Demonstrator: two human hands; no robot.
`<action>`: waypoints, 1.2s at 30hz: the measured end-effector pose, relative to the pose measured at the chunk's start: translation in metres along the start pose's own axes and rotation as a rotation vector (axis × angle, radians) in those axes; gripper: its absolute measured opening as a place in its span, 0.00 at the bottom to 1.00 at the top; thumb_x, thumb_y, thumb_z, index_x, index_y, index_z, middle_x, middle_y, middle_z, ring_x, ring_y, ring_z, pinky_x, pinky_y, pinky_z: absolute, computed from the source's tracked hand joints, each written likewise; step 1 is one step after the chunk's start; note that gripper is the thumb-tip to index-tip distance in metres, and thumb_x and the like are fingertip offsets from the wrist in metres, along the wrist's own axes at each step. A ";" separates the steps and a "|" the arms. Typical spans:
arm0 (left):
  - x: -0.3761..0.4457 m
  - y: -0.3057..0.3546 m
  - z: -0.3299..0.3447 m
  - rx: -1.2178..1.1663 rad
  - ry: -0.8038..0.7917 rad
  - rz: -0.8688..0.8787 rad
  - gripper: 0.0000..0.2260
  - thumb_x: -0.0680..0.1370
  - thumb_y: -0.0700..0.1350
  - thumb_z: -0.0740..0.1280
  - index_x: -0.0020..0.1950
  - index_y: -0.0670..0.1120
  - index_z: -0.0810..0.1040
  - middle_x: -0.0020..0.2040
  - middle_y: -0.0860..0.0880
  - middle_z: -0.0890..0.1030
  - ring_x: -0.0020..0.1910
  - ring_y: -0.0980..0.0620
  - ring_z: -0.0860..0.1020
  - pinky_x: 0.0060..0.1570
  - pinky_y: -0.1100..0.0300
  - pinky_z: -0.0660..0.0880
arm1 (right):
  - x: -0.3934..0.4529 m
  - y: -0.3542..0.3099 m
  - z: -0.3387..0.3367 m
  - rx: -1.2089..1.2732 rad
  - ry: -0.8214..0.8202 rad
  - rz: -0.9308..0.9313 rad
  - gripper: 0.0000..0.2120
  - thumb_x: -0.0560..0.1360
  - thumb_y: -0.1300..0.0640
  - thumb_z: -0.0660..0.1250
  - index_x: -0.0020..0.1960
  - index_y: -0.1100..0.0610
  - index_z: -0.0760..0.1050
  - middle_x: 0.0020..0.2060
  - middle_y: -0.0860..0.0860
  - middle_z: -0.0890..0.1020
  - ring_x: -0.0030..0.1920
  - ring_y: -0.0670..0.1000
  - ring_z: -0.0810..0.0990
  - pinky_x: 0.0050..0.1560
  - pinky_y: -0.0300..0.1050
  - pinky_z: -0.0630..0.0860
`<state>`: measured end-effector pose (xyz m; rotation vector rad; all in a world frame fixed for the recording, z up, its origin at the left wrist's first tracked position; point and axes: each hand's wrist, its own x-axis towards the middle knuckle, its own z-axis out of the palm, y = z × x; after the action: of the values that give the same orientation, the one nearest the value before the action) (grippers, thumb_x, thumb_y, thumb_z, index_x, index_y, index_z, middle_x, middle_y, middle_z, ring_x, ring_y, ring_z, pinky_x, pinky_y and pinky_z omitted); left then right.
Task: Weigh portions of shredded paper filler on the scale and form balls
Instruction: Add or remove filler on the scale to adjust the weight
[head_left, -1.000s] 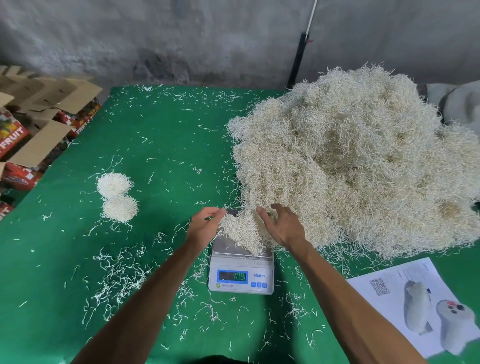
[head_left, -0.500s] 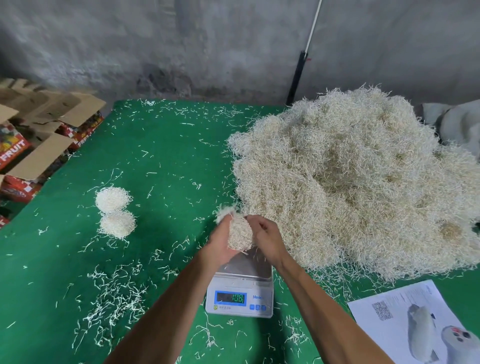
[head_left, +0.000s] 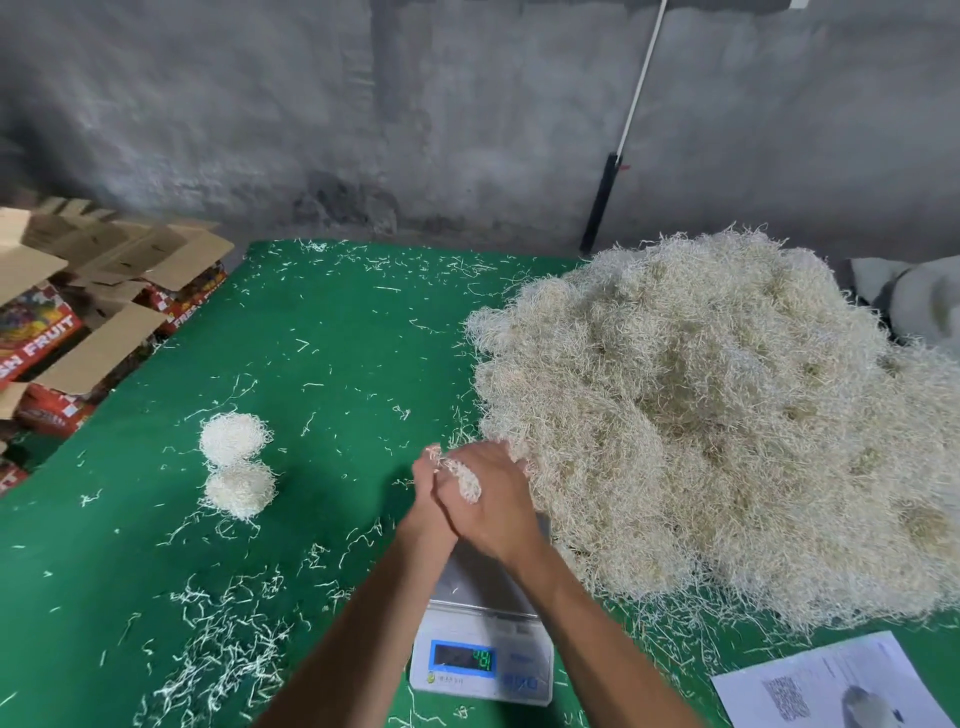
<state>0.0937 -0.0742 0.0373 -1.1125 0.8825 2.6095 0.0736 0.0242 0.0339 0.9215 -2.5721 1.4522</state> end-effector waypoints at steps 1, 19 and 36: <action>0.006 -0.002 0.001 0.083 0.042 0.022 0.30 0.79 0.60 0.66 0.78 0.55 0.60 0.69 0.53 0.72 0.67 0.49 0.74 0.57 0.65 0.72 | 0.003 -0.003 0.004 0.026 -0.023 -0.018 0.21 0.81 0.39 0.60 0.63 0.52 0.80 0.59 0.48 0.83 0.59 0.46 0.79 0.62 0.47 0.75; 0.005 0.037 0.001 0.145 -0.270 0.182 0.15 0.81 0.48 0.57 0.61 0.42 0.76 0.53 0.41 0.80 0.52 0.45 0.81 0.62 0.50 0.75 | 0.072 -0.002 -0.001 -0.122 -0.139 -0.007 0.17 0.83 0.48 0.66 0.69 0.54 0.76 0.65 0.49 0.77 0.65 0.49 0.73 0.71 0.52 0.68; 0.014 0.055 -0.031 -0.043 -0.187 0.164 0.22 0.83 0.47 0.50 0.68 0.35 0.72 0.61 0.44 0.81 0.63 0.47 0.77 0.72 0.43 0.67 | 0.038 -0.013 0.039 -0.134 -0.165 -0.363 0.21 0.84 0.56 0.55 0.72 0.59 0.77 0.71 0.53 0.79 0.72 0.50 0.75 0.80 0.45 0.60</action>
<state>0.0823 -0.1379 0.0351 -0.8195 0.9160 2.8206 0.0584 -0.0296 0.0343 1.4466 -2.3984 1.1356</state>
